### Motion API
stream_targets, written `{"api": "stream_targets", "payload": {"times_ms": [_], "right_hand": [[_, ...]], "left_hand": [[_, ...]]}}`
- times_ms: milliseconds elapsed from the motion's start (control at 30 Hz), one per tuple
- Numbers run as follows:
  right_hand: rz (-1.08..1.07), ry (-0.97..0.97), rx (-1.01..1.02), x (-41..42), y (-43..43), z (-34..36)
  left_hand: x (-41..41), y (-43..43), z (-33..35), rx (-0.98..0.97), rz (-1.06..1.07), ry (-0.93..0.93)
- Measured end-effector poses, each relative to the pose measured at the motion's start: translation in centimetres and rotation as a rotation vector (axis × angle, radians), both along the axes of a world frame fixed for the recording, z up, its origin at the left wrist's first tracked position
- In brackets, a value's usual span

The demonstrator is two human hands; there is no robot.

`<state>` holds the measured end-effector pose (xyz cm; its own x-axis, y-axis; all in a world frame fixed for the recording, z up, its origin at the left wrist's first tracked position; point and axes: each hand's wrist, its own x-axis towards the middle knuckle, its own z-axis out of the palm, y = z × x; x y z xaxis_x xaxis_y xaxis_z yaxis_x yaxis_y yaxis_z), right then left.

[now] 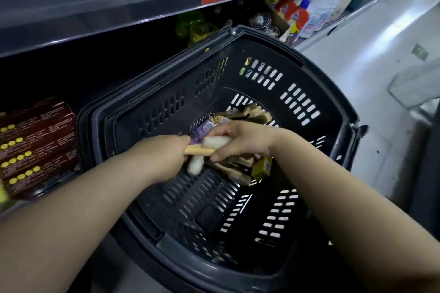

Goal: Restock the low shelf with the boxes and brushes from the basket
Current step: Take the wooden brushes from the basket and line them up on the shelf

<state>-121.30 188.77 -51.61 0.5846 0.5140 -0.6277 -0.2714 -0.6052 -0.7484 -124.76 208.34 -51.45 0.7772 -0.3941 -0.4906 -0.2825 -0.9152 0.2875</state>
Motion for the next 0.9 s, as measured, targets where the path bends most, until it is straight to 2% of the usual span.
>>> {"api": "stream_targets", "payload": {"times_ms": [67,100,133,233,300,367,467,600,667,767,833,900], "right_hand": [[-0.188,0.099,0.102,0.6,-1.5,-0.9],[-0.234,0.092,0.041,1.1,-2.4,-1.9],[-0.226,0.045,-0.117,1.6,-3.2,-3.1],[0.031,-0.070,-0.848,2.3,-5.6,-8.0],[0.092,-0.050,-1.096,1.1,-6.1,-11.0],[-0.028,0.000,-1.197,-0.3,-5.9,-13.4],[-0.193,-0.080,-1.271,-1.5,-5.7,-15.2],[0.058,-0.107,-1.352,-0.6,-5.6,-15.0],[0.094,-0.038,-1.224,0.1,-4.7,-12.4],[0.112,-0.036,-1.181,1.6,-2.1,-6.2],[0.064,-0.090,-1.085,0.9,-0.1,-1.4],[-0.069,-0.178,-0.898,-1.0,1.3,2.3]], "left_hand": [[-0.1,0.1,-0.1,-0.019,0.039,0.005],[-0.2,0.2,0.0,-0.008,0.054,0.009],[-0.3,0.3,-0.1,0.004,0.066,0.002],[-0.4,0.5,-0.1,0.005,0.095,-0.007],[-0.5,0.6,0.2,-0.064,0.129,0.019],[-0.7,0.7,0.6,-0.166,0.178,0.042],[-1.2,1.0,1.2,-0.279,0.251,0.046],[-1.7,1.4,1.7,-0.379,0.338,0.062],[-1.8,1.5,2.3,-0.443,0.391,0.096],[-2.0,1.6,3.3,-0.579,0.580,0.212],[-2.4,2.0,3.9,-0.775,0.756,0.368],[-2.7,2.5,4.1,-0.924,0.867,0.454]]}}
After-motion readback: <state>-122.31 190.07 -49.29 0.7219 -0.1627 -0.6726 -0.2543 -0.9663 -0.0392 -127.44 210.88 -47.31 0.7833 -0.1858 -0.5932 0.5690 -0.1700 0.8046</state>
